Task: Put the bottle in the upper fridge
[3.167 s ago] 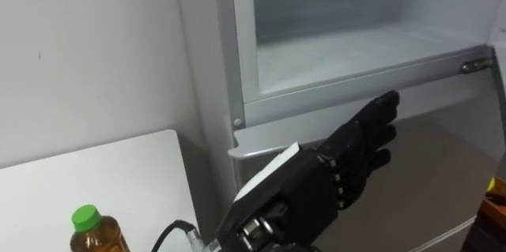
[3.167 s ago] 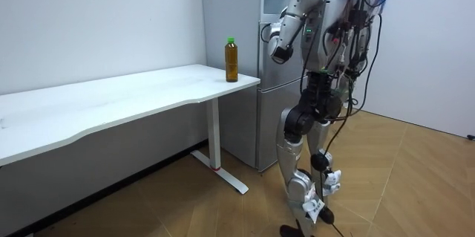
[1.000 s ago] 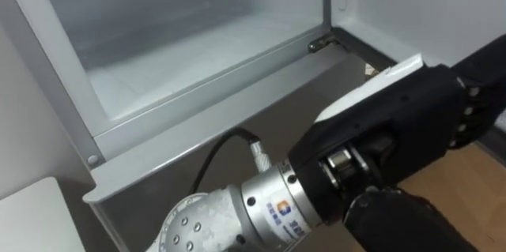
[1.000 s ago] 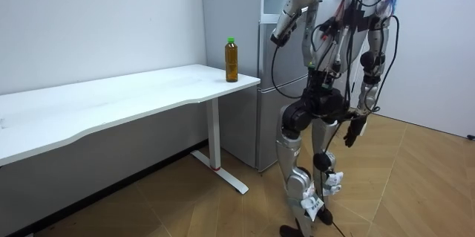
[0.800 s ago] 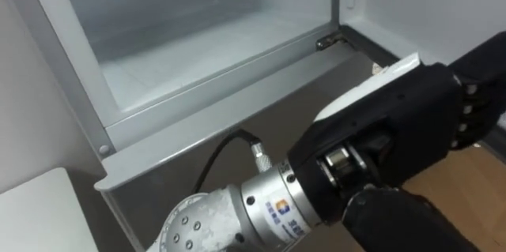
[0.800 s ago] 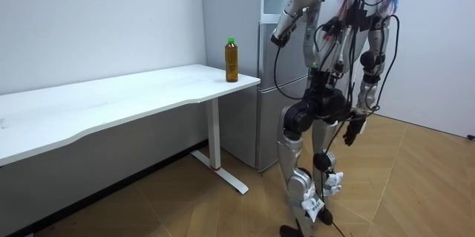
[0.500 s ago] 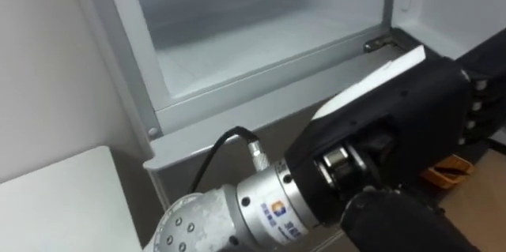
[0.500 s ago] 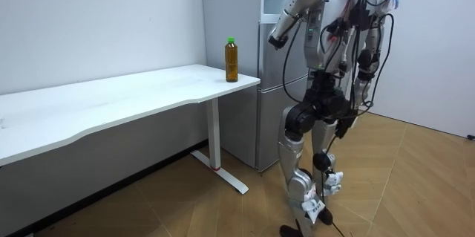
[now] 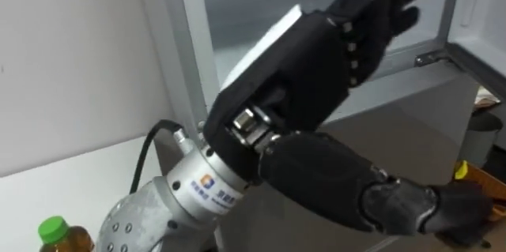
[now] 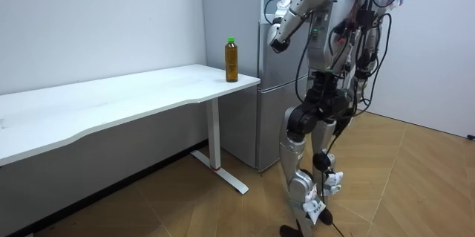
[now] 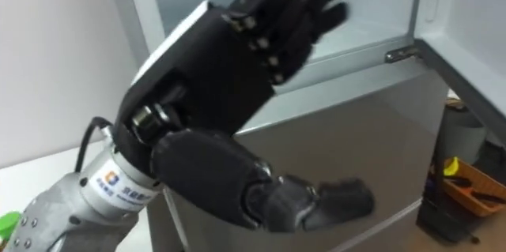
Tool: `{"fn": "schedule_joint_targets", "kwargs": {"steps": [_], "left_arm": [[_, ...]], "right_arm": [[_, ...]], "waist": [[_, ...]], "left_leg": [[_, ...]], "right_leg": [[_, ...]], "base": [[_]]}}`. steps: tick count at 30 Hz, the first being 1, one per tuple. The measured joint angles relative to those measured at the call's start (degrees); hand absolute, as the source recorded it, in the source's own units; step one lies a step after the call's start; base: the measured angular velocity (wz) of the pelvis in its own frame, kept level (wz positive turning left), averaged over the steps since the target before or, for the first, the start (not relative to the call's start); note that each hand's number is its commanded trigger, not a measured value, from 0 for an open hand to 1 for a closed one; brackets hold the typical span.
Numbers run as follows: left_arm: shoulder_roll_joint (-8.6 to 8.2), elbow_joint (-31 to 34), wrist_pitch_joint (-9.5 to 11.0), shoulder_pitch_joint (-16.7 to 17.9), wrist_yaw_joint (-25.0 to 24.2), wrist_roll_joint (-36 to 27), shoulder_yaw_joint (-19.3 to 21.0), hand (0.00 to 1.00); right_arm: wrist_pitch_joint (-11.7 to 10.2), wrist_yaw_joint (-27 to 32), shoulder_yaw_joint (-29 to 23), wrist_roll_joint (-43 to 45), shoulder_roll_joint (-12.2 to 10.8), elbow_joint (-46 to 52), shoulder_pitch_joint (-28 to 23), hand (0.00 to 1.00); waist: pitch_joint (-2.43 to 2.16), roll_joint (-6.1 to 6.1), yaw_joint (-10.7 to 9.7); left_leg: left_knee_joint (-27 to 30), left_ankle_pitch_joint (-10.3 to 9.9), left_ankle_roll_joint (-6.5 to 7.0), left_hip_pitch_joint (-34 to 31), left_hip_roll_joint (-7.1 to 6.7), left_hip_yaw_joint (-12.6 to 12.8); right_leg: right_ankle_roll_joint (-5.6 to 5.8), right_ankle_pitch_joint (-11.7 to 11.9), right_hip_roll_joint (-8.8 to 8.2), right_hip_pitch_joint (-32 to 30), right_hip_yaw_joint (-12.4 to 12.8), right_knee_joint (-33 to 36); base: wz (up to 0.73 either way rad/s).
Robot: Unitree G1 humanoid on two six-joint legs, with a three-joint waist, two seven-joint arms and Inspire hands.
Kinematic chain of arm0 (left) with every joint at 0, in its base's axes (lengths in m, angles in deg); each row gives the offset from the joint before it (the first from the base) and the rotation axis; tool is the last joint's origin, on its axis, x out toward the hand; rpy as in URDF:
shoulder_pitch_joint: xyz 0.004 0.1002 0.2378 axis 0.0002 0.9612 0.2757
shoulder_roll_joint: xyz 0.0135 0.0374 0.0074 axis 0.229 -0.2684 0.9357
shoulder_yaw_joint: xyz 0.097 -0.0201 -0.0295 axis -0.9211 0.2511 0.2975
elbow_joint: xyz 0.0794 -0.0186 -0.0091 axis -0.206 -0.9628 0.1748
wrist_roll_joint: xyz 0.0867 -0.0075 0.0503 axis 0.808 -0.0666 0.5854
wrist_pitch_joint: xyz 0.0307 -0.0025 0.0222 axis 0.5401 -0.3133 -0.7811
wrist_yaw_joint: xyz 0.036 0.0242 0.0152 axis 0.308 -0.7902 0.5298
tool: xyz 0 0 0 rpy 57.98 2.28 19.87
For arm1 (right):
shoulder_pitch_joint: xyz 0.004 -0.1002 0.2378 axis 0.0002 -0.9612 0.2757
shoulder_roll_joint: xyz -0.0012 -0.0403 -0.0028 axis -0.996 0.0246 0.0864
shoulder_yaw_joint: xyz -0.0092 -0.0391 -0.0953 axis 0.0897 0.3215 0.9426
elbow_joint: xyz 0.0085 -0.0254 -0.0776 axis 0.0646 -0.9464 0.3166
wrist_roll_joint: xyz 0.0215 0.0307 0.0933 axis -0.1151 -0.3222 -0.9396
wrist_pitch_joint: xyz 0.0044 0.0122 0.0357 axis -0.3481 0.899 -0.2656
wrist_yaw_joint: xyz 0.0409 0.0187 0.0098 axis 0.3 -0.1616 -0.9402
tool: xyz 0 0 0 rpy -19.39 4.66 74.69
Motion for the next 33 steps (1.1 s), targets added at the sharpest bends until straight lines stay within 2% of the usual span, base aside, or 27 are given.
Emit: {"fn": "schedule_joint_targets", "kwargs": {"steps": [4,7,9,12,14,17,20,22,25,29,33], "left_arm": [[1.12,4.86,0.85,4.99,0.79,1.63,2.74,0.00],[1.20,5.69,1.33,5.43,1.62,1.86,5.16,0.00],[1.20,5.94,1.95,5.57,1.71,2.79,6.94,0.00],[1.05,7.22,2.85,7.12,2.27,2.84,9.27,0.00],[1.09,7.70,3.15,7.41,3.31,2.70,10.11,0.00],[1.23,7.74,4.12,7.88,5.79,2.69,11.40,0.00],[1.27,8.26,5.34,10.31,7.48,2.81,12.45,0.00],[1.27,8.23,5.46,12.86,8.68,5.11,14.21,0.00],[1.26,8.39,5.46,14.94,10.59,6.35,16.96,0.00],[1.25,8.54,5.81,15.13,13.41,6.26,20.29,0.00],[1.25,8.59,7.54,15.23,14.53,7.71,23.34,0.00]], "right_arm": [[-0.01,-0.04,-0.96,0.12,-0.39,-0.43,-0.43,0.00],[-0.29,-0.02,-1.17,0.15,-0.71,-0.66,-0.74,0.00],[-0.57,-0.03,-2.01,-0.04,-1.21,-0.64,-1.26,0.00],[-0.63,-0.02,-2.29,-1.18,-1.53,-0.61,-2.04,0.00],[-0.65,-0.02,-2.38,-1.04,-1.47,-0.61,-2.27,0.00],[-0.75,-0.06,-2.33,-0.86,-1.69,-0.61,-2.48,0.00],[-0.97,0.01,-2.43,-0.29,-1.65,-0.65,-2.56,0.00],[-1.32,0.10,-3.39,1.52,-1.71,-0.64,-2.49,0.00],[-1.69,0.87,-3.40,1.50,-1.88,-0.68,-2.82,0.00],[-1.75,1.27,-3.59,1.70,-1.97,-0.79,-2.78,0.00],[-1.92,1.22,-4.44,4.22,-2.08,-0.78,-2.83,0.00]], "waist": [[0.01,-0.48,0.50],[0.06,-0.89,1.96],[0.16,-1.21,2.00],[0.00,-1.34,3.17],[-0.27,-1.14,3.79],[-0.29,-1.30,4.46],[-0.24,-1.38,5.46],[-0.27,-1.23,5.86],[-0.06,-1.22,6.79],[-0.03,-1.31,7.57],[0.20,-1.71,9.36]], "left_leg": [[0.09,0.03,-0.02,-0.08,-0.13,-1.20],[0.08,0.06,-0.04,0.32,-0.15,-1.41],[0.08,0.10,-0.04,0.31,-0.30,-2.40],[0.08,0.29,0.09,0.24,-0.69,-3.23],[0.09,0.33,0.15,-0.01,-0.86,-3.76],[0.12,0.36,0.20,-0.06,-1.03,-5.49],[0.16,0.37,0.20,-0.12,-1.09,-6.11],[0.17,0.38,0.20,0.05,-1.27,-6.79],[0.13,0.42,0.19,0.72,-1.53,-7.67],[0.11,0.48,0.28,0.68,-1.91,-9.02],[0.08,0.48,0.28,0.71,-1.95,-9.64]], "right_leg": [[0.06,-0.19,-0.16,0.13,-0.90,0.02],[0.09,-0.29,-0.20,0.92,-0.96,0.02],[0.16,-0.38,-0.31,1.64,-1.65,-0.22],[0.32,-0.58,-0.74,1.70,-2.30,-0.15],[0.40,-0.62,-0.94,1.75,-2.86,-0.12],[0.53,-0.71,-1.08,2.73,-3.92,-0.35],[0.54,-0.76,-1.05,3.42,-4.32,-1.02],[0.58,-1.09,-1.13,3.90,-4.61,-1.03],[0.63,-1.66,-1.47,4.59,-5.67,-1.02],[0.85,-1.98,-1.83,4.74,-7.19,-0.97],[0.87,-1.99,-1.82,5.31,-7.35,-0.99]], "base": [[0.14],[0.03],[0.19],[0.16],[0.15],[0.25],[0.15],[0.15],[0.16],[0.18],[0.02]]}}
